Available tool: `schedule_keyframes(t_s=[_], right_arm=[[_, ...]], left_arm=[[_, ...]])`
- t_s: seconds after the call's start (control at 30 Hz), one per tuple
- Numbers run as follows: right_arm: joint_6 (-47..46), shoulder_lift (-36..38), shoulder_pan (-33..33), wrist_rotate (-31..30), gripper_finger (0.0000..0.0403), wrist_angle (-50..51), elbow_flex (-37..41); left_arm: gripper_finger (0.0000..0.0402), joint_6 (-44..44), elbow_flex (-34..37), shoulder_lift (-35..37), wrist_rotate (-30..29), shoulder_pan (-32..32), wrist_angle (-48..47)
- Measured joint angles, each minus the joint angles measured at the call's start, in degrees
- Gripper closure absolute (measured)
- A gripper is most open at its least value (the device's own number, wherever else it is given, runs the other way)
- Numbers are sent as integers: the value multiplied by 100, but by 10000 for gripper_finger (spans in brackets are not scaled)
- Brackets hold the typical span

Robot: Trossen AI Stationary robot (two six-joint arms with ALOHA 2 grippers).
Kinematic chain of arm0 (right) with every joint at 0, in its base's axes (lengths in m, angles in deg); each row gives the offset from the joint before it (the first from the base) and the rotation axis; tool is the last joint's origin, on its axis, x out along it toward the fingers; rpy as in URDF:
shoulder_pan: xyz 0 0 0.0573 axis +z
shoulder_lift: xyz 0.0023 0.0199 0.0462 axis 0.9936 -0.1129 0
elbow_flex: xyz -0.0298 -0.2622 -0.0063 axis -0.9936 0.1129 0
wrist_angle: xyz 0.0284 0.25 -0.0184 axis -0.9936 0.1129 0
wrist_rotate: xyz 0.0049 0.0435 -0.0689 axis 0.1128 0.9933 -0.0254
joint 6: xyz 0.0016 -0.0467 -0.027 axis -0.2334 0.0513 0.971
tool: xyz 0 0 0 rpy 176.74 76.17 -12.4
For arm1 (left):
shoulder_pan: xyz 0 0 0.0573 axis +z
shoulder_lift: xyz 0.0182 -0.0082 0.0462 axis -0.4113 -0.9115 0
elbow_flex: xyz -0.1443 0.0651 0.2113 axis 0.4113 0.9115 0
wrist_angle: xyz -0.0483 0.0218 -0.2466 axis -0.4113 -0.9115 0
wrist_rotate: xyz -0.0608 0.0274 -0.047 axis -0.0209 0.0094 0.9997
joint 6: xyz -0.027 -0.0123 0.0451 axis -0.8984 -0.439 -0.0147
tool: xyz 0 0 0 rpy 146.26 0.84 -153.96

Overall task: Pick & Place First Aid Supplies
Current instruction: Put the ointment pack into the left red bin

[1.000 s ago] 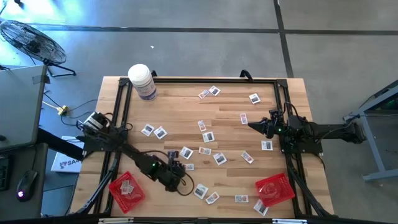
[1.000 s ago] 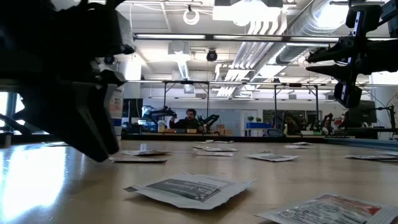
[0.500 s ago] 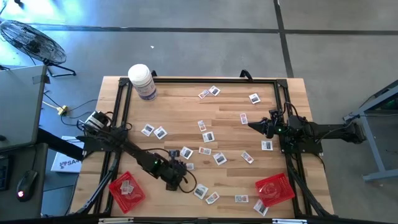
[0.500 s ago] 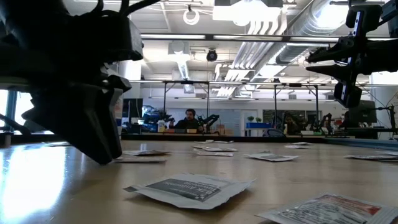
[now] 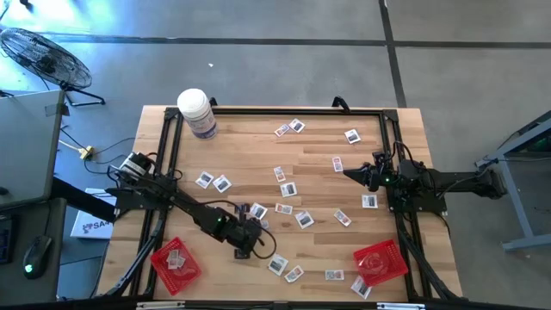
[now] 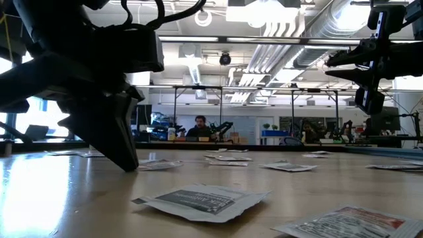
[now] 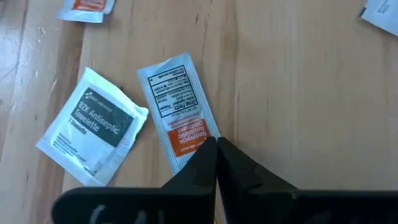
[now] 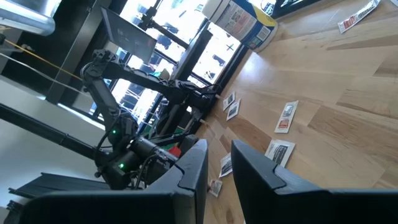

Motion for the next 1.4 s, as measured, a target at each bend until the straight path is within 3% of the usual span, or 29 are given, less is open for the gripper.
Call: schedule_keyframes(t_s=[0.73, 0.97, 1.17, 1.4], right_arm=[[0, 0, 0, 0, 339, 4, 0], [0, 0, 0, 0, 339, 4, 0], [0, 0, -1, 0, 339, 3, 0], [0, 2, 0, 0, 339, 2, 0]], left_arm=[[402, -177, -94, 707, 62, -460, -44], [401, -579, -99, 1339, 346, -761, -526], [401, -1647, -461, 2043, 696, -1241, -1942], [401, -3967, -1375, 2483, 1951, -1852, -4542]])
